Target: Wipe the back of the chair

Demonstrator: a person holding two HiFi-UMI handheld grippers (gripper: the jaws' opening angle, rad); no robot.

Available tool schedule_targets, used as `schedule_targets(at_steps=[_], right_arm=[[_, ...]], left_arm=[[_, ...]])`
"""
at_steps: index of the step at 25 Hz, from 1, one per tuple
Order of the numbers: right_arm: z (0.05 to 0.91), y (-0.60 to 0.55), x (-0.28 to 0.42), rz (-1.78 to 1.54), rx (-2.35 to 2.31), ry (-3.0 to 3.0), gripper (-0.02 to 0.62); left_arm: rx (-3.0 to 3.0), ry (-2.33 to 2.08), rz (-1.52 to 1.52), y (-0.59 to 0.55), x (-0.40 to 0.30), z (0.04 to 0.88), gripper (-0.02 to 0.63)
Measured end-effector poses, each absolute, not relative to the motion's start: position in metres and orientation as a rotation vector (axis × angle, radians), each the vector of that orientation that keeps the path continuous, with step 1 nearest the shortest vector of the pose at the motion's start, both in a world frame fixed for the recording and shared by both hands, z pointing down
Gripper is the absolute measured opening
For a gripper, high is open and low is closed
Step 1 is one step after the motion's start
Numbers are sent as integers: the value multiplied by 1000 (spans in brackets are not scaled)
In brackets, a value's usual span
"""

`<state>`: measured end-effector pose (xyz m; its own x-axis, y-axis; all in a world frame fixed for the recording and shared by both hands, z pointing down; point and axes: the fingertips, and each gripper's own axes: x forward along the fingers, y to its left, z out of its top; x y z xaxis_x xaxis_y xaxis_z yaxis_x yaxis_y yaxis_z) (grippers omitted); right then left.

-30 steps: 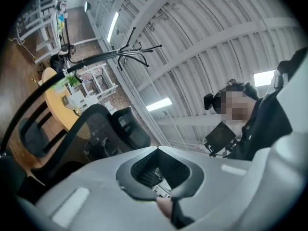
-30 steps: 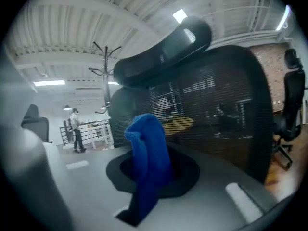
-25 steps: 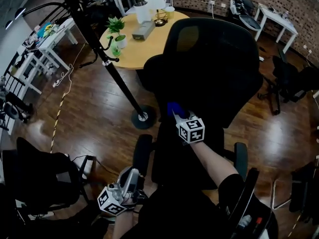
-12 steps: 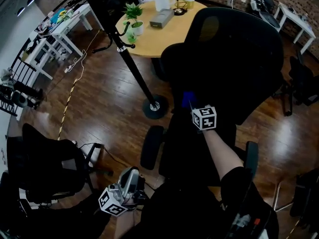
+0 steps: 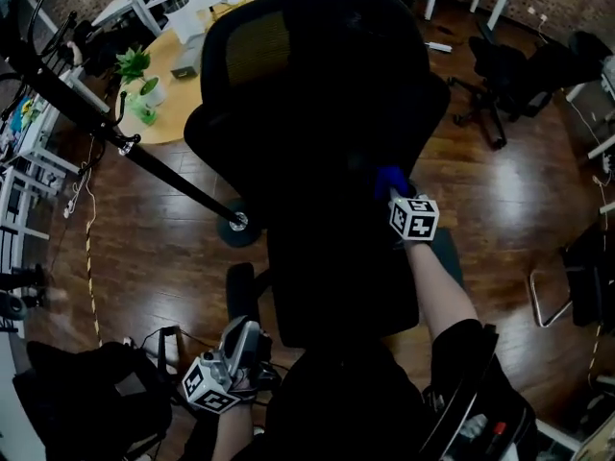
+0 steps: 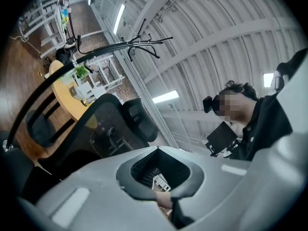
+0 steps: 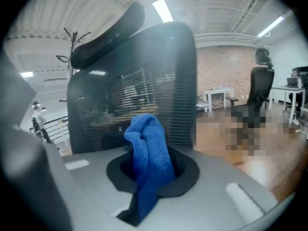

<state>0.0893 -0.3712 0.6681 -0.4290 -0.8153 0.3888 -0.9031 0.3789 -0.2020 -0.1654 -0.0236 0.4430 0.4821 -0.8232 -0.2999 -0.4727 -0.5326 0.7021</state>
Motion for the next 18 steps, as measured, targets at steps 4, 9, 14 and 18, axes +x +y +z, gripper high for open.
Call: schedule_targets(at_steps=[4,9,14,18], right_arm=[[670,-373,129,566,1617,-2344,35],[656,-353,102,572,1617,-2420,35],[655,-299,-15,548,1271,-2611,35],[684,-271,-117,543,970,-2658,35]], left_arm=[[2200,-995,-818,-32,-149,446,-6],[2190,-1025,-830,-29,-158,444,-6],[2145,-1135,-870,-11,-185,442,-6],[2085,-1273,-899,12,-214,445,-6]])
